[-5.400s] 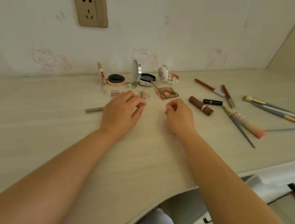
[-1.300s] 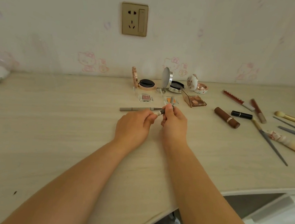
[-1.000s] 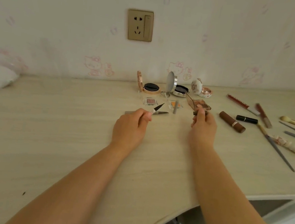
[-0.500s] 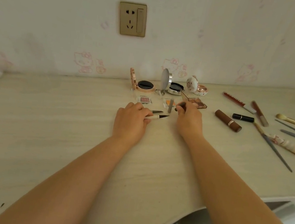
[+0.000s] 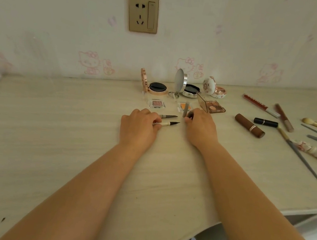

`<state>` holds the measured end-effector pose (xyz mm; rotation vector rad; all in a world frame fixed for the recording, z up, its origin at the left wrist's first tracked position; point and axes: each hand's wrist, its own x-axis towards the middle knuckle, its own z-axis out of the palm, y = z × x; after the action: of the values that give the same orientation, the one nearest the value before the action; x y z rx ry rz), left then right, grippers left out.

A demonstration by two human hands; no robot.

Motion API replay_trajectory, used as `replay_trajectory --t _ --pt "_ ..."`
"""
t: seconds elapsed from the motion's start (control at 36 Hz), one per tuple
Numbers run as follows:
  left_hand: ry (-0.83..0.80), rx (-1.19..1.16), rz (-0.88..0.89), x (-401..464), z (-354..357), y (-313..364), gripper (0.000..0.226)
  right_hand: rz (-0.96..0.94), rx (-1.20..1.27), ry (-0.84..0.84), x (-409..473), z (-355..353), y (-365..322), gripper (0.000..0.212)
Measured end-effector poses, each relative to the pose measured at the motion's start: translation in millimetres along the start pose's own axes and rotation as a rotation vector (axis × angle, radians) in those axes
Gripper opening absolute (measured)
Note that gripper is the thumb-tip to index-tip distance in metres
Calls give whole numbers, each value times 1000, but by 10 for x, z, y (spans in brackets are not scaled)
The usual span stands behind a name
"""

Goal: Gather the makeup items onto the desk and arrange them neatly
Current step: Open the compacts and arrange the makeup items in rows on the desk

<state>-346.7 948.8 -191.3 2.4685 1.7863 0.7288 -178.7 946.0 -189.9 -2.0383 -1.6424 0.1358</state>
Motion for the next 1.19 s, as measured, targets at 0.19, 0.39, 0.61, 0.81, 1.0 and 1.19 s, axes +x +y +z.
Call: replay_trajectory --t 0.19,0.39,0.61,0.81,1.0,1.19 --pt "-4 -6 -13 11 0 -2 20 -8 -64 -13 -23 -19 -6 30" --pt "-12 -16 -16 18 2 1 21 -17 -101 -14 -44 -26 -20 31" --pt "-20 -23 -29 23 0 3 25 -17 -105 -15 -48 -31 -24 32" --pt "44 -15 46 0 -8 15 29 26 -120 -10 -103 -44 -47 35" --pt "102 55 208 -71 -66 103 32 93 8 44 -277 -113 65 27" --pt "79 55 441 -106 11 552 28 251 153 300 -400 -459 565 17"
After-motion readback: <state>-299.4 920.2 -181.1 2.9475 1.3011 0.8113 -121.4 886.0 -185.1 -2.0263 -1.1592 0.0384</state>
